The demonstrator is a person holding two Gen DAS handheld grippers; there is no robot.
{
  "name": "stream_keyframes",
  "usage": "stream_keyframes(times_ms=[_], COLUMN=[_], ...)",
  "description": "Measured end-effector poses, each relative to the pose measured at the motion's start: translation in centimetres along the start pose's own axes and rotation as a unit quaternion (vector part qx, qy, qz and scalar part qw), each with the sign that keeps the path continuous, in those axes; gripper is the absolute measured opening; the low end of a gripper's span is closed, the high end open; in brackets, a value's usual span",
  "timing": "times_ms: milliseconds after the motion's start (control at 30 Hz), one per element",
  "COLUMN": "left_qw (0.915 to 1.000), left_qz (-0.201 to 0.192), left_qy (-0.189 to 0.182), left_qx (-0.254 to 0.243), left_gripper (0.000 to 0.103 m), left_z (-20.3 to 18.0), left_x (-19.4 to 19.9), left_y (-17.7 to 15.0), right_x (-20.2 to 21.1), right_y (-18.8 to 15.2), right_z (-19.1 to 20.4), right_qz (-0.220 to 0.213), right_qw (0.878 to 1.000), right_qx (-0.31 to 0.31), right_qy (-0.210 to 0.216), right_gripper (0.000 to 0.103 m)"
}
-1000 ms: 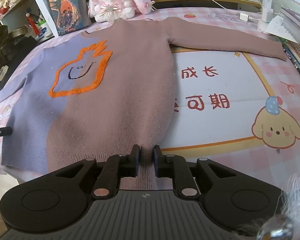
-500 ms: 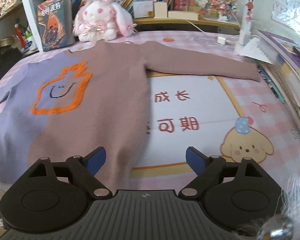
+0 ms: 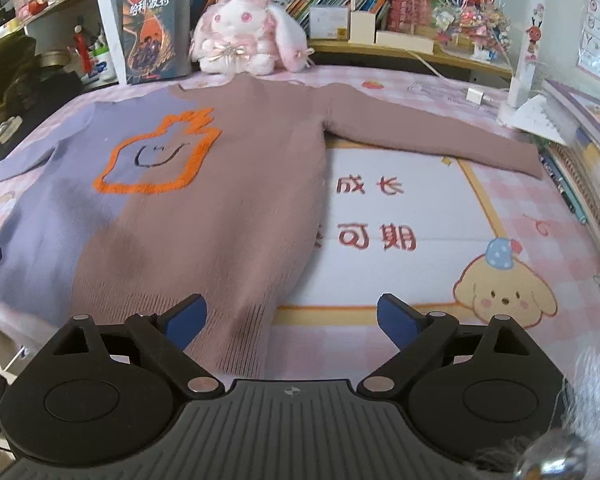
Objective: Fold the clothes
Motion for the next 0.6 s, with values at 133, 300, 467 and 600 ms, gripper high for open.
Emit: stream_keyframes(times_ms=[133, 300, 467, 600], left_qw=[1.0000, 0.9998, 0.9989, 0.9961], left_qz=[0.000, -0.001, -0.006, -0.010], left_qy=[0.001, -0.015, -0.042, -0.073], left_qx=[-0.005, -0.012, -0.023, -0.049], left_gripper=[0.082, 0.084, 0.084, 0.084], left_z=[0.1, 0.2, 1.2, 2.8], left_x=[0.0, -0.5, -1.6, -2.8], left_y=[-0.2, -0.1, 0.3, 1.0], right_x=[0.1, 0.2, 0.4, 0.6], right_y=[-0.3, -0.5, -0.5, -0.7], right_z=[0.5, 0.7, 1.9, 3.5], right_qz=[0.001, 0.003, 0.000, -0.007], right_qw=[1.000, 1.000, 1.000, 0.998], right_qx=[0.002, -0.001, -0.009, -0.030], right_qy=[0.004, -0.007, -0.029, -0.060], right_gripper=[0.093, 0.095, 0.096, 0.097])
Point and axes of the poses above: each gripper's, at about its wrist camera, not at the fingertips, and x roughly against the way its jaws point, z to its left, y to its top, the point moved 9 cm from there along -x, roughly the way its jaws point, and after that the axes turned 3 degrees about y, right-handed, at the moved point
